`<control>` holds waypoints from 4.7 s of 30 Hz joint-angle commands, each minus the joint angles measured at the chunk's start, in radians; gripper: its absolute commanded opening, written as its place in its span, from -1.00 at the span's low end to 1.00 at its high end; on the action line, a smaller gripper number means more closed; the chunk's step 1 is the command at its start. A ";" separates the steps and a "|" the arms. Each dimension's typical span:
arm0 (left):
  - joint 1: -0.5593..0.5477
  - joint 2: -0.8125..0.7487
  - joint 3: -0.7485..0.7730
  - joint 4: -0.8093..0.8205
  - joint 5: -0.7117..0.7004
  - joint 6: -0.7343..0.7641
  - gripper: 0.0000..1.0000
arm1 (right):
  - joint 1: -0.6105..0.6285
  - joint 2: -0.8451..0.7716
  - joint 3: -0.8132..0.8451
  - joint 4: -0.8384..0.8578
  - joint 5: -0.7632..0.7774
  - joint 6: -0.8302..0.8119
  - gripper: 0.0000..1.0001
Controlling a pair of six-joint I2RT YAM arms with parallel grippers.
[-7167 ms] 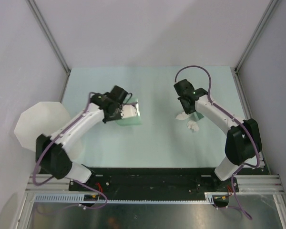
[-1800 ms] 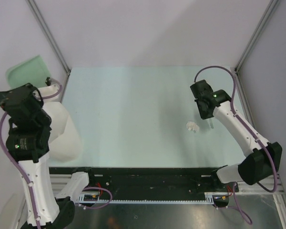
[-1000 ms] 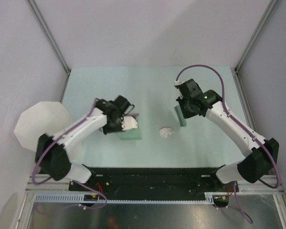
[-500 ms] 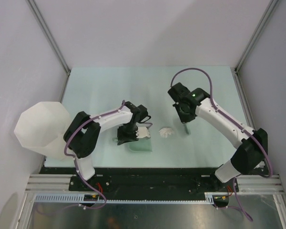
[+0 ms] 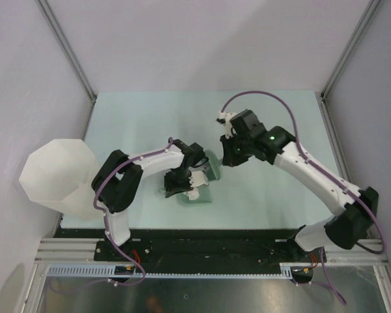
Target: Sweep away the paper scraps from the table
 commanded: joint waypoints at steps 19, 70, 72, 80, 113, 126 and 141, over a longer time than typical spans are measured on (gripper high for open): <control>0.381 -0.543 0.260 0.073 0.462 -0.115 -1.00 | -0.277 -0.371 -0.001 -0.030 0.357 -0.037 -1.00; 1.681 -0.993 0.228 0.308 -0.348 1.536 -0.99 | -0.220 -0.271 -0.099 0.091 0.214 -0.071 -1.00; 1.679 -0.989 0.237 0.317 -0.351 1.533 -1.00 | -0.217 -0.268 -0.099 0.091 0.211 -0.071 -1.00; 1.679 -0.976 0.309 0.332 -0.223 1.487 -1.00 | -0.217 -0.267 -0.099 0.094 0.219 -0.075 -1.00; 0.342 -0.274 0.524 -0.050 0.046 -0.341 -1.00 | -0.270 -0.351 -0.099 0.018 0.334 -0.051 -1.00; 0.339 0.134 0.541 -0.050 0.190 -0.440 -1.00 | -0.272 -0.334 -0.100 0.019 0.326 -0.048 -1.00; 0.339 0.318 0.575 -0.040 0.126 -0.366 -0.07 | -0.269 -0.331 -0.105 0.012 0.306 -0.054 -1.00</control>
